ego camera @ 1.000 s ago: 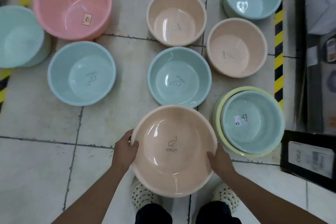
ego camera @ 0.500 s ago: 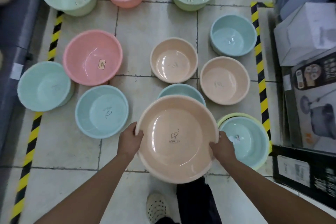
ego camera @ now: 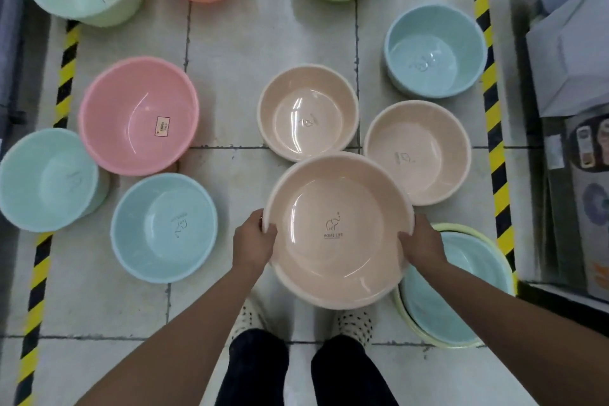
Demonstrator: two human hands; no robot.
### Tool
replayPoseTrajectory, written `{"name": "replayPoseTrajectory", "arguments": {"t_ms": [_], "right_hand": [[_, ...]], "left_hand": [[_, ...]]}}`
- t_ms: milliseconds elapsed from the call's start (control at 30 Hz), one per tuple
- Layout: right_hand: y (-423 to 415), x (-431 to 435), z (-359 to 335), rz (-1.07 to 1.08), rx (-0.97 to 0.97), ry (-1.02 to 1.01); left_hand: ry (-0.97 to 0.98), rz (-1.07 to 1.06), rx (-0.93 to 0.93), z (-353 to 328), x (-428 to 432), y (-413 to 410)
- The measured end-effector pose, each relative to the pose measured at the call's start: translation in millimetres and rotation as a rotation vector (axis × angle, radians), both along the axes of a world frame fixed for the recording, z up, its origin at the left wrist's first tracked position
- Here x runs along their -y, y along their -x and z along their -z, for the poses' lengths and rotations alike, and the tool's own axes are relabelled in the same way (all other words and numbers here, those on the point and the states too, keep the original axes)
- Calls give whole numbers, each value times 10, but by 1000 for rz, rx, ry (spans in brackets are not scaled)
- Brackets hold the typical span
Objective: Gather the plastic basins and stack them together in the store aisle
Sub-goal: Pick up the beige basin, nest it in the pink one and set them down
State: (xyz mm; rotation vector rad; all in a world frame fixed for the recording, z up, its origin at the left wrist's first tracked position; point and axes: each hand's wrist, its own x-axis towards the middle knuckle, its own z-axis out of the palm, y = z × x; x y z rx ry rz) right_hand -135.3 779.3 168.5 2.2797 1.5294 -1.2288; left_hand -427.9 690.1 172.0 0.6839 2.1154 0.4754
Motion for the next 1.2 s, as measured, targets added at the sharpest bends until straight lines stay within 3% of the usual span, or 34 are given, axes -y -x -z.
{"name": "replayPoseTrajectory", "arguments": {"t_ms": [367,667,967,1200], "right_hand": [[38,-12,1054,-5,-86,-11],[234,165,1613,123,-66,30],[206,165,1659,117,-94,25],[156,102,962,155,-121,2]], "left_hand": [[-16,78,-8,1089,-241,218],[16,62,2,1656,-174,286],[159,165,19,1771,-272,304],[132,153,36,1095,-299,323]]}}
